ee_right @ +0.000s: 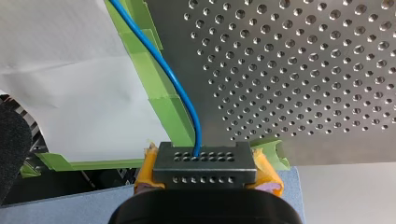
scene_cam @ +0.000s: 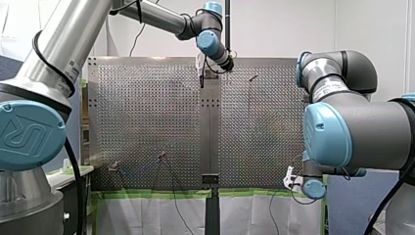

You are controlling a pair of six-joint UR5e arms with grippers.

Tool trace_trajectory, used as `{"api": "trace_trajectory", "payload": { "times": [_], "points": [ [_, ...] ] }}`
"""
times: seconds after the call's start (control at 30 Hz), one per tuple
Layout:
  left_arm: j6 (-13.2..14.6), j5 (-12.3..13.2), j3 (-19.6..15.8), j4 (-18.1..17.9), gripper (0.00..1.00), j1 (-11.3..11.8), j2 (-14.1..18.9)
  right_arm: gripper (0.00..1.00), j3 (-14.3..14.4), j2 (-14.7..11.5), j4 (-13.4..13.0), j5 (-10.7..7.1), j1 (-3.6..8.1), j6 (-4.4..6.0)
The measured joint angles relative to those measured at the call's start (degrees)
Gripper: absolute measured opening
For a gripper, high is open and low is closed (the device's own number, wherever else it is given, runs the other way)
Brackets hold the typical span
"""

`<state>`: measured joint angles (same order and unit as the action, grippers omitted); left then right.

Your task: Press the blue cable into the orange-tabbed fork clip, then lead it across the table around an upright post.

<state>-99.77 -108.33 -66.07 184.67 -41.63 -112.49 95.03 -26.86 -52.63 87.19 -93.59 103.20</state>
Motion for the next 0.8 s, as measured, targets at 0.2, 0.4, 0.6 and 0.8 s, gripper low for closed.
{"api": "trace_trajectory", "payload": {
  "times": [0.2,0.4,0.6,0.8],
  "points": [
    [-0.6,-1.7,0.0,0.6,0.99,0.0,0.0,0.0,0.0,0.0,0.1,0.0,-0.01,0.0],
    [-0.8,-1.9,0.0,0.8,0.99,0.1,0.0,0.0,0.0,-0.1,0.2,0.01,0.01,0.0],
    [-1.4,-1.8,0.0,0.7,0.99,0.1,0.0,0.0,0.0,-0.1,0.2,0.02,0.0,0.0],
    [-1.5,-1.8,0.0,0.7,0.99,0.1,0.0,0.0,0.0,-0.1,0.2,0.08,-0.01,0.0]
  ]
}}
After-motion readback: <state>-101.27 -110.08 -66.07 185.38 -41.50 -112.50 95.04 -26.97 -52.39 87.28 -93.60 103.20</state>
